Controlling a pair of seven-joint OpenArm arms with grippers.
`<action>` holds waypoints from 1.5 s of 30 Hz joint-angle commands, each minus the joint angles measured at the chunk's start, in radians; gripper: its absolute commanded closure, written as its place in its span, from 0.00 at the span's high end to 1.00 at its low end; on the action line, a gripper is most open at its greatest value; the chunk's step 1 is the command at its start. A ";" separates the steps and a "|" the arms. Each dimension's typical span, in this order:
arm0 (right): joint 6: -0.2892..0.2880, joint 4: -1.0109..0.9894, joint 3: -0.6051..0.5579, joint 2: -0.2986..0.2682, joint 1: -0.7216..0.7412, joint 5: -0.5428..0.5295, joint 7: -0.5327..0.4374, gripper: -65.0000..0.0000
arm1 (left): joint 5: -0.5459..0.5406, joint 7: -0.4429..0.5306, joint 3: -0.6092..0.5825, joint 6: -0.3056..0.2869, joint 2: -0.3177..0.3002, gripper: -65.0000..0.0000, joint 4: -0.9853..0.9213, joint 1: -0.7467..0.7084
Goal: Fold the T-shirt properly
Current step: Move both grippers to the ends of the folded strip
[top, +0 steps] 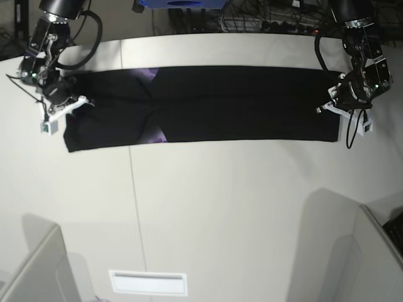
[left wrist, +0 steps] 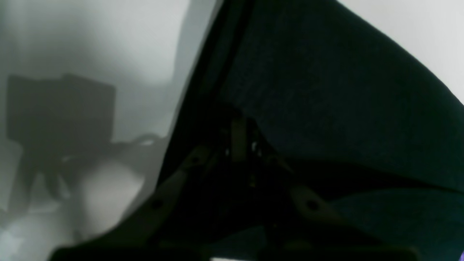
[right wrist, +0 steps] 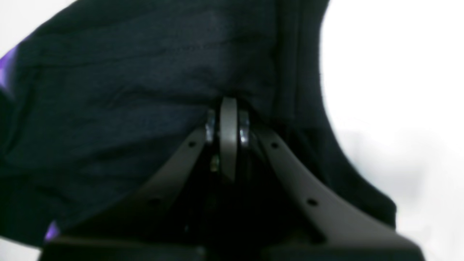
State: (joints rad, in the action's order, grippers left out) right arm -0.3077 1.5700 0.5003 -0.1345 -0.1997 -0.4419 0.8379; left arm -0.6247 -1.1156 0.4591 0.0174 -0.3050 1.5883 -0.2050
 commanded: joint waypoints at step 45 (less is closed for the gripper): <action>-0.005 0.442 -0.099 0.100 -0.077 0.013 0.096 0.00 | -0.254 0.001 0.042 0.006 -0.132 0.97 -0.009 -0.089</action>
State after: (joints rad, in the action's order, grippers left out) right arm -0.3111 1.9961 0.3992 -0.0273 -0.2832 -0.4179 0.9543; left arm -0.8825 -1.1049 0.4980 0.0216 -0.4221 1.5742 -0.2916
